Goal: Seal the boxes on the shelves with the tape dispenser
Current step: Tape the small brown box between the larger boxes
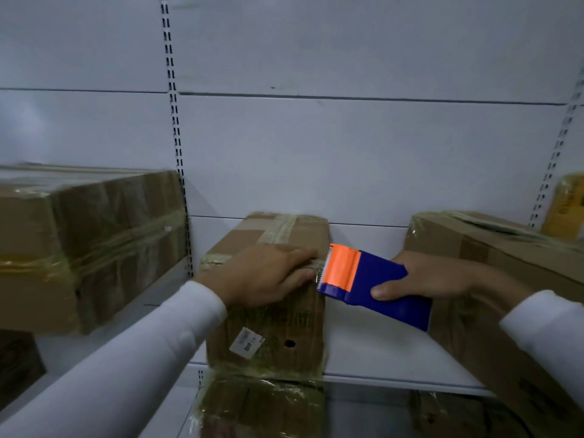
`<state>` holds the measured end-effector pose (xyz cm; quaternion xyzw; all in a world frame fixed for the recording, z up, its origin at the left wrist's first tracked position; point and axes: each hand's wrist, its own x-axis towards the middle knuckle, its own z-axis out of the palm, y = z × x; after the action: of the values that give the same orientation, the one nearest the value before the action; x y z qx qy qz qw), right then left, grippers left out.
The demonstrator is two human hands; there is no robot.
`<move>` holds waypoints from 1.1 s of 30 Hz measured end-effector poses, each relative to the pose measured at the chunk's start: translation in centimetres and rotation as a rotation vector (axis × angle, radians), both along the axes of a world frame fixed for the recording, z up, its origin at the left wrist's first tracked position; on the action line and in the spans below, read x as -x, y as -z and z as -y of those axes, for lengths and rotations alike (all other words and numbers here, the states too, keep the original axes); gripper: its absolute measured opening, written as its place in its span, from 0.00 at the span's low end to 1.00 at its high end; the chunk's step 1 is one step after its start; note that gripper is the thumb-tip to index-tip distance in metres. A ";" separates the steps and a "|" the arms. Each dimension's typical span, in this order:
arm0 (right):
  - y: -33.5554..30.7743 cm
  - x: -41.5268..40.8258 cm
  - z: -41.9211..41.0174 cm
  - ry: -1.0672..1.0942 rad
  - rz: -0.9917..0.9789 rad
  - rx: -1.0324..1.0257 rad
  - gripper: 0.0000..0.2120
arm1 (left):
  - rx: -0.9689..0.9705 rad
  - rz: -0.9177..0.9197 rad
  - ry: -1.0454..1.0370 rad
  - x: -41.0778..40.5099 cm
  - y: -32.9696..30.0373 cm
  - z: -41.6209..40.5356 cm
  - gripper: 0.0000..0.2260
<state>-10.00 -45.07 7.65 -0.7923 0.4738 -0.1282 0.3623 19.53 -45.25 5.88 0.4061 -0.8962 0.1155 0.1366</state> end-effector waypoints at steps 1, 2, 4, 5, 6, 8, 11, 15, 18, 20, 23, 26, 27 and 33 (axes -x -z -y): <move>0.0 0.1 -0.2 0.004 -0.001 0.000 0.23 | 0.008 0.009 0.011 0.4 0.3 0.1 0.24; 0.1 0.2 -0.4 0.010 -0.002 0.003 0.24 | 0.019 0.019 0.018 0.5 0.5 0.2 0.25; 0.2 0.4 -0.7 0.016 0.003 0.013 0.27 | 0.011 0.009 0.022 0.3 0.7 0.4 0.27; 0.1 0.5 -0.8 0.013 0.002 0.018 0.27 | 0.005 0.002 0.024 0.2 0.6 0.6 0.27; 0.0 0.8 -0.9 0.008 -0.009 0.024 0.27 | 0.005 -0.001 0.026 0.1 0.7 0.6 0.28; -0.7 1.7 -1.4 0.001 -0.058 0.045 0.30 | 0.014 -0.007 0.035 0.1 0.7 0.7 0.28; -1.4 3.8 -2.5 0.015 -0.130 0.060 0.33 | 0.026 -0.029 0.041 0.0 0.9 0.7 0.27; -1.7 3.7 -3.0 0.072 -0.196 0.076 0.29 | 0.063 -0.031 0.011 0.4 1.0 0.8 0.27; -1.0 1.5 -2.5 0.127 -0.276 0.116 0.26 | 0.064 -0.061 -0.011 0.5 1.3 0.7 0.30; -0.7 0.4 -2.3 0.168 -0.356 0.183 0.25 | 0.063 -0.079 -0.017 0.5 1.4 0.8 0.31; -1.4 -0.6 -2.2 0.225 -0.499 0.276 0.26 | 0.058 -0.081 -0.009 0.5 1.3 1.0 0.32; -2.0 -1.7 -2.2 0.257 -0.627 0.385 0.28 | 0.033 -0.084 0.010 0.9 1.0 0.9 0.32; -1.8 -2.0 -2.1 0.284 -0.682 0.449 0.28 | 0.021 -0.096 0.013 1.0 0.8 0.8 0.31; 3.3 0.6 -2.4 0.470 -0.859 0.485 0.28 | -0.028 -0.126 -0.008 0.6 0.8 0.0 0.29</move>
<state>-10.57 -42.63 4.36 -0.7071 0.7003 0.0238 -0.0952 18.96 -45.30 5.10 0.4178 -0.8857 0.0778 0.1868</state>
